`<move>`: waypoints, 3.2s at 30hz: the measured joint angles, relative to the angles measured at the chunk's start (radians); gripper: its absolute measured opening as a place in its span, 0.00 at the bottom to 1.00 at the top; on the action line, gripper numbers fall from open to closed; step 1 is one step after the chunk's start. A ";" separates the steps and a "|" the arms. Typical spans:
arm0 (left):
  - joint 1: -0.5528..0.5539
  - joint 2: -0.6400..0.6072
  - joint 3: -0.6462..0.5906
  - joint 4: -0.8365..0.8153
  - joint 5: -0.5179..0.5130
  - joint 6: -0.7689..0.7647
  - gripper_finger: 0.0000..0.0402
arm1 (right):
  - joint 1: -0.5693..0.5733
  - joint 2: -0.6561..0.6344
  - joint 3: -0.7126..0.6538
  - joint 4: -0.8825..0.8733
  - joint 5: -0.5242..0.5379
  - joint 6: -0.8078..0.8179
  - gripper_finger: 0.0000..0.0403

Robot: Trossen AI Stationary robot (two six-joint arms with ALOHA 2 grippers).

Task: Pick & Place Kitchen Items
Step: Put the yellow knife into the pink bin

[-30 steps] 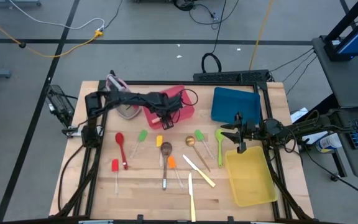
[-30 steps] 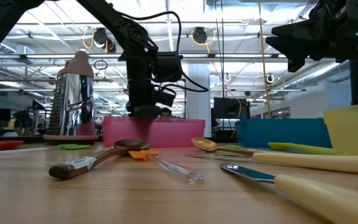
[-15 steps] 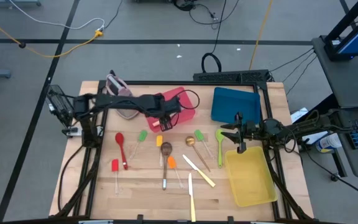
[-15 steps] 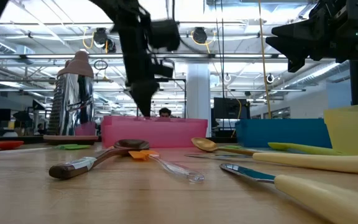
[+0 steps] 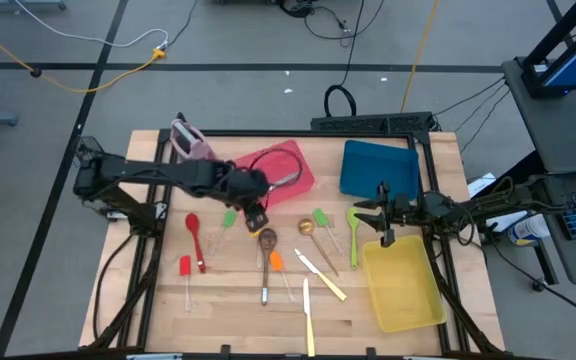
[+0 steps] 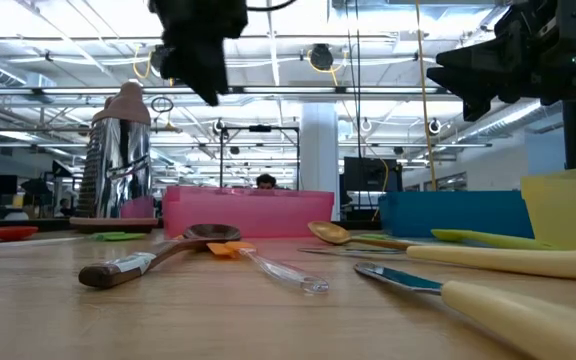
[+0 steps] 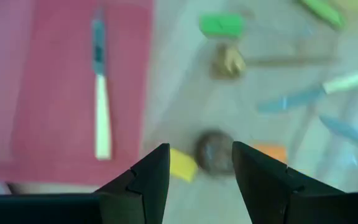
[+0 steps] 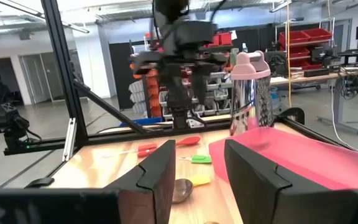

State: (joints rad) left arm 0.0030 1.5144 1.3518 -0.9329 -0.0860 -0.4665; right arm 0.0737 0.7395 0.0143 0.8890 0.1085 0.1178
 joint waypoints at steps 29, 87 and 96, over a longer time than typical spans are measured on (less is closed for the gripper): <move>-0.279 -0.006 -0.355 -0.081 -0.096 -0.591 0.45 | 0.000 0.002 0.000 -0.005 0.000 0.027 0.32; -0.279 -0.006 -0.443 0.579 -0.160 -0.353 0.45 | 0.255 0.517 0.704 -0.605 -0.058 0.200 0.25; -0.280 -0.006 -0.442 0.578 -0.161 -0.272 0.45 | 0.297 0.737 0.923 -0.948 -0.091 0.441 0.35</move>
State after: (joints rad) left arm -0.2771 1.5085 0.9096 -0.3553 -0.2467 -0.7386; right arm 0.3711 1.4768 0.9372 -0.0595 0.0174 0.5587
